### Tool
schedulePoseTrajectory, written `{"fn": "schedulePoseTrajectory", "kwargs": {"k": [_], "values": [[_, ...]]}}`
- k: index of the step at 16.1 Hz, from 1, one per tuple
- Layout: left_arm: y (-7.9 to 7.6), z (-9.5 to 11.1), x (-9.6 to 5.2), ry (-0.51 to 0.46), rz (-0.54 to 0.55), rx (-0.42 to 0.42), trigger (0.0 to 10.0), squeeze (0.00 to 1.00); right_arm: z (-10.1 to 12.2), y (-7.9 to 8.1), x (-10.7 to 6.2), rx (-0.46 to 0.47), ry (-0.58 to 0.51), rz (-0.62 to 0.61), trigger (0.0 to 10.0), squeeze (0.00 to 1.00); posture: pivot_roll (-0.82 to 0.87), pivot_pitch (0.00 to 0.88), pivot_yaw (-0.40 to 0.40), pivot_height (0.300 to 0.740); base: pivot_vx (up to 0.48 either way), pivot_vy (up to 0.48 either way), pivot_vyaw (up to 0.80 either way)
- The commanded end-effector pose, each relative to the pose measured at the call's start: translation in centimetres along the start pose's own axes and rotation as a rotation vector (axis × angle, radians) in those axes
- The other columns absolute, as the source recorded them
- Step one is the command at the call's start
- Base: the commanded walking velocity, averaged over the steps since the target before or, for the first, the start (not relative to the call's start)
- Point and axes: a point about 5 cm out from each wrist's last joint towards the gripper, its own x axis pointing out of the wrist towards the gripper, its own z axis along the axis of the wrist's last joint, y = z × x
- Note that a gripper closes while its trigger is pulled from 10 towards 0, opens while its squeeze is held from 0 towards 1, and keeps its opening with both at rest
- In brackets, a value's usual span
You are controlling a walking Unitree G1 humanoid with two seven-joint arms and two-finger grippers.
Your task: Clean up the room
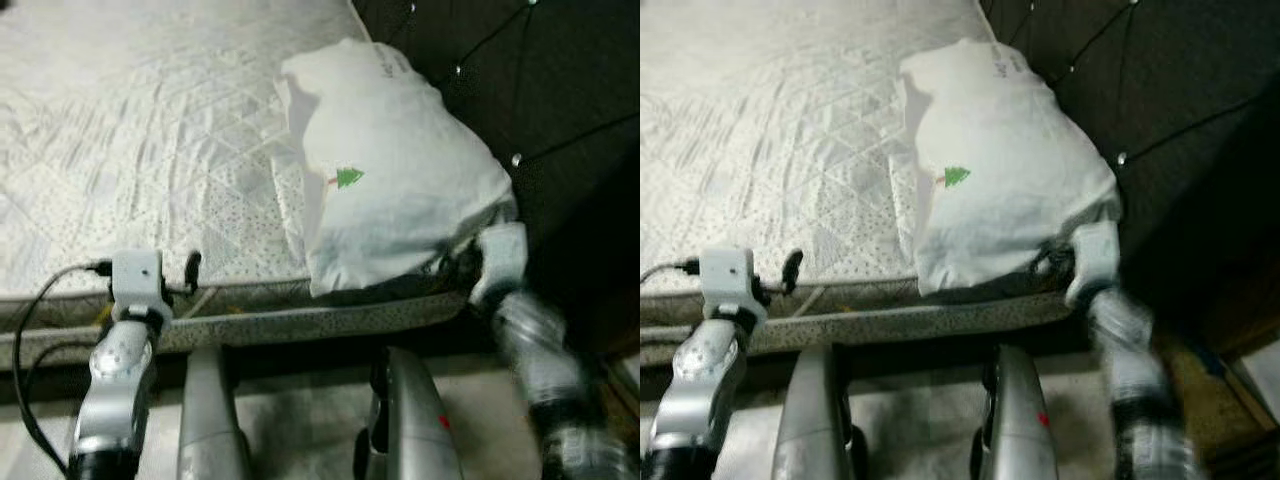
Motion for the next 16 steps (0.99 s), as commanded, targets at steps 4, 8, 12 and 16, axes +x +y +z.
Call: {"fn": "schedulePoseTrajectory", "kwargs": {"k": [4, 8, 12, 16], "values": [[-0.1, 0.3, -0.7, -0.023, -0.001, -0.029, 10.0, 0.00, 2.1, 4.2, -1.7, 0.185, -0.124, -0.099, 10.0, 1.00, 0.01, 0.028, -0.023, 0.523, 0.000, 0.000, 0.00], [-0.2, 0.3, -1.3, -0.028, 0.027, -0.052, 10.0, 0.00, 3.4, 5.8, -1.3, 0.255, -0.158, -0.039, 10.0, 1.00, 0.03, 0.000, -0.029, 0.528, 0.000, 0.000, 0.00], [-0.7, 0.0, -0.9, -0.020, 0.013, -0.055, 10.0, 0.00, 4.4, 6.1, -1.2, 0.231, -0.167, -0.023, 10.0, 0.00, 0.01, 0.000, -0.025, 0.577, 0.000, 0.000, 0.00], [0.0, -0.5, -1.2, 0.013, 0.000, -0.042, 10.0, 0.00, 3.0, 5.7, -2.2, 0.236, -0.112, -0.046, 10.0, 0.00, 0.01, 0.000, -0.021, 0.625, 0.000, 0.000, 0.00]]}}
